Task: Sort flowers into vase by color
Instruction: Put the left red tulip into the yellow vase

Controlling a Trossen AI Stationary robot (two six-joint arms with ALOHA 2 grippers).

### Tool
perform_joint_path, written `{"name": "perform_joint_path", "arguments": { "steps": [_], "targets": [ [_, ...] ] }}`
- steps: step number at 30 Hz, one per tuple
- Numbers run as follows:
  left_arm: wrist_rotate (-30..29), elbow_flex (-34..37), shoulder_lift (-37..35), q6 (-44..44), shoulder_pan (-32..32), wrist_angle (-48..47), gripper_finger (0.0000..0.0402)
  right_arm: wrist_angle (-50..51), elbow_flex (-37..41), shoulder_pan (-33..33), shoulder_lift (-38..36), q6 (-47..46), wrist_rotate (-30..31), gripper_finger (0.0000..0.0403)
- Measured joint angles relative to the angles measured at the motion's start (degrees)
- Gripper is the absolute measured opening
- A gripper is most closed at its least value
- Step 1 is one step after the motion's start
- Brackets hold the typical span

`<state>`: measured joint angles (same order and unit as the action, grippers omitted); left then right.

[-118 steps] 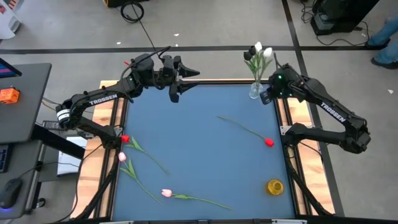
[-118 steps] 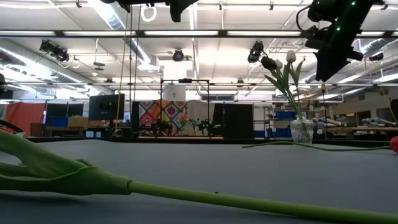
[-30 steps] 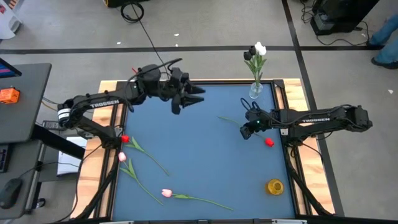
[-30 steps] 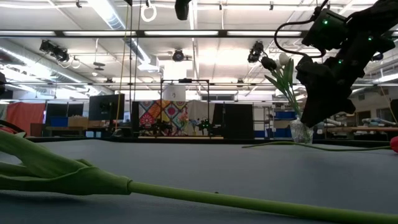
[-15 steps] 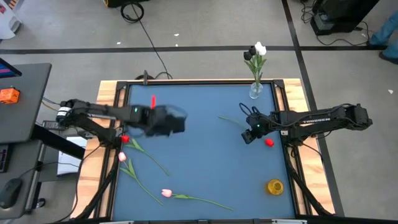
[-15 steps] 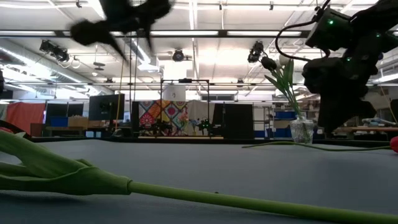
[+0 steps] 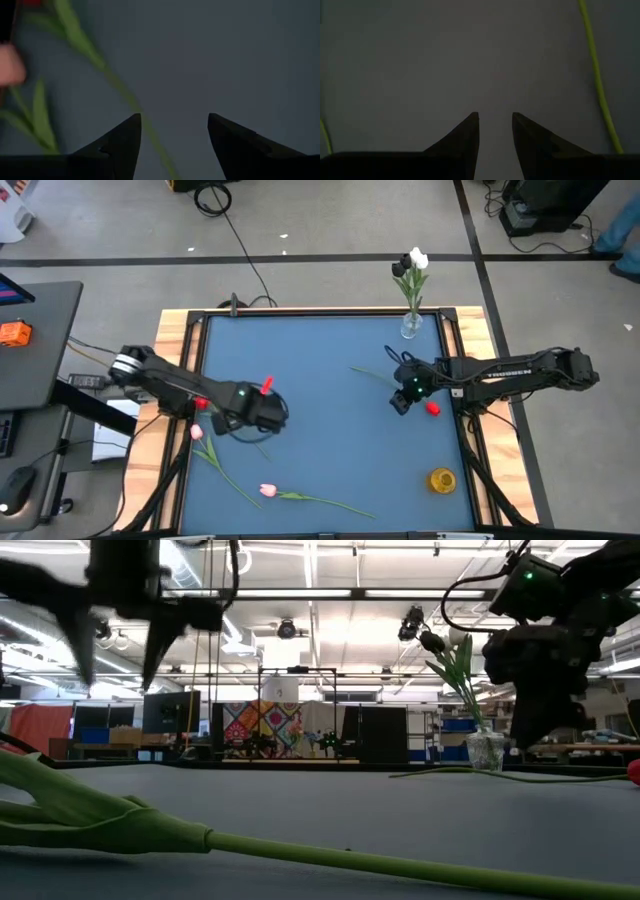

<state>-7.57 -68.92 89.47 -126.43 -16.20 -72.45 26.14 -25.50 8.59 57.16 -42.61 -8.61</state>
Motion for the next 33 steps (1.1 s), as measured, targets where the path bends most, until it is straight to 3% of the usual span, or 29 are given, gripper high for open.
{"name": "perform_joint_path", "arguments": {
  "steps": [2, 6, 9, 19, 28, 33],
  "targets": [
    [3.4, 3.1, 1.5, -1.3, -0.8, 2.7, 0.0235, 0.0, 0.0, 0.4, -0.1, 1.1, -0.9, 0.0126],
    [10.0, 12.6, 1.8, -3.3, -1.4, 20.4, 0.0235, 0.3, 0.0, 0.6, -0.4, 2.7, -2.0, 0.0126],
    [12.5, 17.6, 1.8, -4.4, -0.6, 28.4, 0.0235, 0.9, 0.0, 0.5, -1.0, 3.5, -2.4, 0.0126],
    [14.5, 19.2, -0.4, -4.1, 1.1, 19.4, 0.0235, 2.7, 0.0, 0.5, -2.5, 3.8, -3.0, 0.0126],
    [14.9, 26.2, -1.9, -4.0, 2.0, 29.9, 0.0233, 2.9, 0.0, 0.8, -2.4, 3.3, -1.2, 0.0126],
    [15.2, 26.2, -1.8, -3.0, 3.6, 30.2, 0.0191, 3.2, 0.0, 0.8, -2.4, 3.3, -1.5, 0.0126]
  ]
}}
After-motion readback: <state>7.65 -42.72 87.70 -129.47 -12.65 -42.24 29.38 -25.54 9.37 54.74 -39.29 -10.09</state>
